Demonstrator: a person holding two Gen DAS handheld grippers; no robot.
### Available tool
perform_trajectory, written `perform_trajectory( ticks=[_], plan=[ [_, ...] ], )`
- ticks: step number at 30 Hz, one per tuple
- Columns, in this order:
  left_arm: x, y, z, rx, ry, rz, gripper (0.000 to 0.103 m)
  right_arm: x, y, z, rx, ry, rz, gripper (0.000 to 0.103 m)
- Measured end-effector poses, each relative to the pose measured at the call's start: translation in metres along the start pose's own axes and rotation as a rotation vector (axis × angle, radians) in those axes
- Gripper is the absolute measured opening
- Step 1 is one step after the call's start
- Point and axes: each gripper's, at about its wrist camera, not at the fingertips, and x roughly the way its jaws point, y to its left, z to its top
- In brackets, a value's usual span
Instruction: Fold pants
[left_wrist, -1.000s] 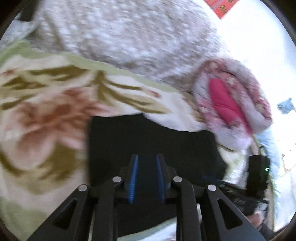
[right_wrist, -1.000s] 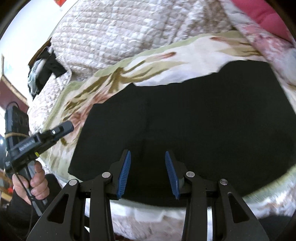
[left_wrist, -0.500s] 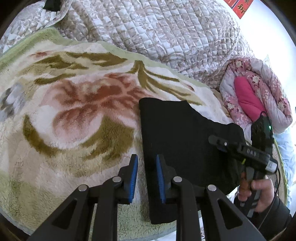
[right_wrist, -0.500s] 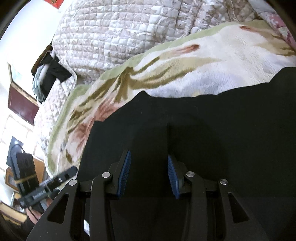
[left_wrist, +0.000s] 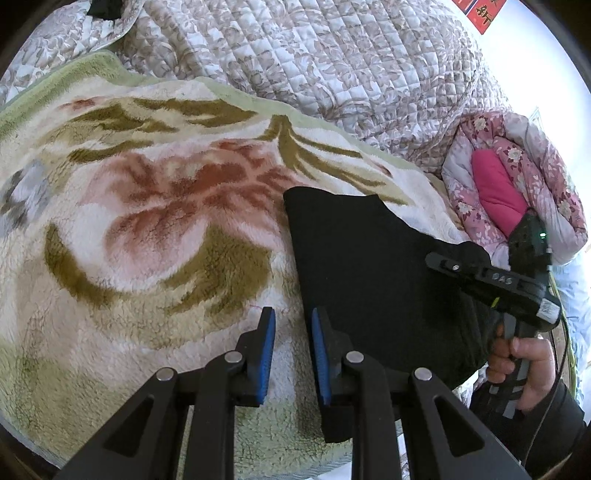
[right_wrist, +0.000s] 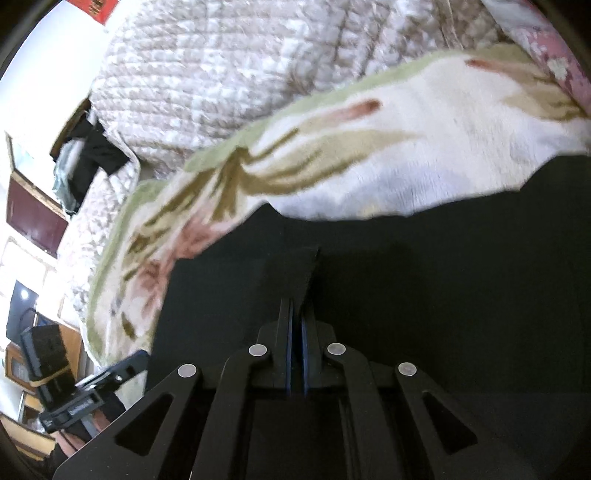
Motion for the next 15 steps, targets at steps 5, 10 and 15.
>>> perform_trajectory(
  ticks=[5, 10, 15],
  plan=[
    [-0.005, -0.006, 0.003, 0.022, -0.015, 0.009, 0.023, -0.031, 0.006, -0.009, -0.032, -0.057, -0.073, 0.017],
    [-0.006, -0.023, 0.007, 0.061, -0.027, -0.021, 0.023, -0.06, 0.03, -0.038, -0.114, -0.086, -0.067, 0.017],
    [0.005, -0.043, -0.008, 0.118, 0.022, -0.081, 0.023, -0.047, 0.018, -0.075, -0.109, -0.003, -0.088, 0.017]
  ],
)
